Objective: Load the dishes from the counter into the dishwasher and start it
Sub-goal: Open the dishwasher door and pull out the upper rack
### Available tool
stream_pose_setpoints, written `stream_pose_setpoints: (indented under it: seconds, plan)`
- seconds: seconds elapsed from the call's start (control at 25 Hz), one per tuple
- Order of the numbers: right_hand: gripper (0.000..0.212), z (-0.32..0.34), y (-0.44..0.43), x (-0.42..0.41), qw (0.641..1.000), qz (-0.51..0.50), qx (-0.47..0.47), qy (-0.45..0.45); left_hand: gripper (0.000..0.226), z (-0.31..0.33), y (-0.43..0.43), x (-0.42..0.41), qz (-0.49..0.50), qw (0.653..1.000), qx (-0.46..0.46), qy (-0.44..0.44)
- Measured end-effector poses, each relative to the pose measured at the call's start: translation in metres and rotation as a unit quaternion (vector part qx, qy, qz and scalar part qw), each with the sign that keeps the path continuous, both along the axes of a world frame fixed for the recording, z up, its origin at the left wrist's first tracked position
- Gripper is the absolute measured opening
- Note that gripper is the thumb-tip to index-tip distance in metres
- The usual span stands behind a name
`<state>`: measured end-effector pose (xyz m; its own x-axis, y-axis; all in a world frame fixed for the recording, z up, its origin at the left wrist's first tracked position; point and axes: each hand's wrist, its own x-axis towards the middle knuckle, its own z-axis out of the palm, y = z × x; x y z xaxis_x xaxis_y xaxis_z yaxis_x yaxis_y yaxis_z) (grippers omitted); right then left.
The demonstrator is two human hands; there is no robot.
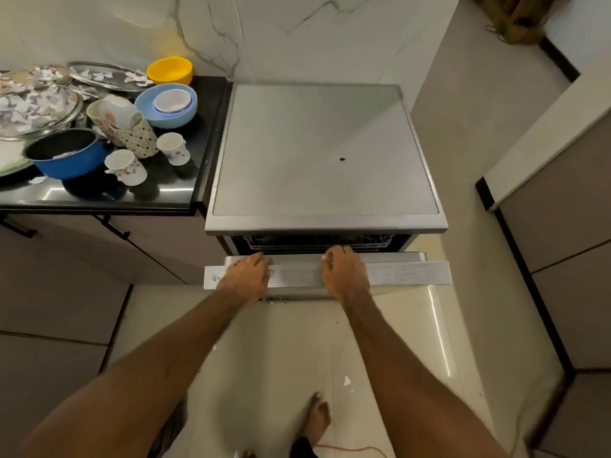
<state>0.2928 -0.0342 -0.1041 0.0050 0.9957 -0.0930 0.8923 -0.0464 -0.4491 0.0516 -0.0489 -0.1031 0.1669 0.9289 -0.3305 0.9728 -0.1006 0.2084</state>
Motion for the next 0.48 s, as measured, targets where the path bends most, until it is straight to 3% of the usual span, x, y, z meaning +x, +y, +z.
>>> stream_pose_setpoints:
  seconds: [0.08,0.16,0.36,0.48]
  plan:
    - [0.033,-0.003,-0.005,-0.002,0.993,0.027,-0.034,-0.109,0.038,0.003,0.007,-0.002,0.008,1.000,-0.009,-0.005]
    - [0.031,-0.001,-0.011,-0.007,0.987,0.029,-0.045,-0.153,0.035,0.002,0.010,-0.004,-0.007,1.000,-0.026,0.015]
    - [0.019,-0.019,-0.043,0.001,0.973,-0.008,-0.189,-0.133,0.021,-0.019,-0.004,-0.007,-0.036,0.987,-0.159,-0.005]
    - [0.009,-0.041,-0.063,0.014,0.949,0.013,-0.305,-0.084,0.016,-0.040,-0.019,-0.007,-0.077,0.953,-0.291,-0.045]
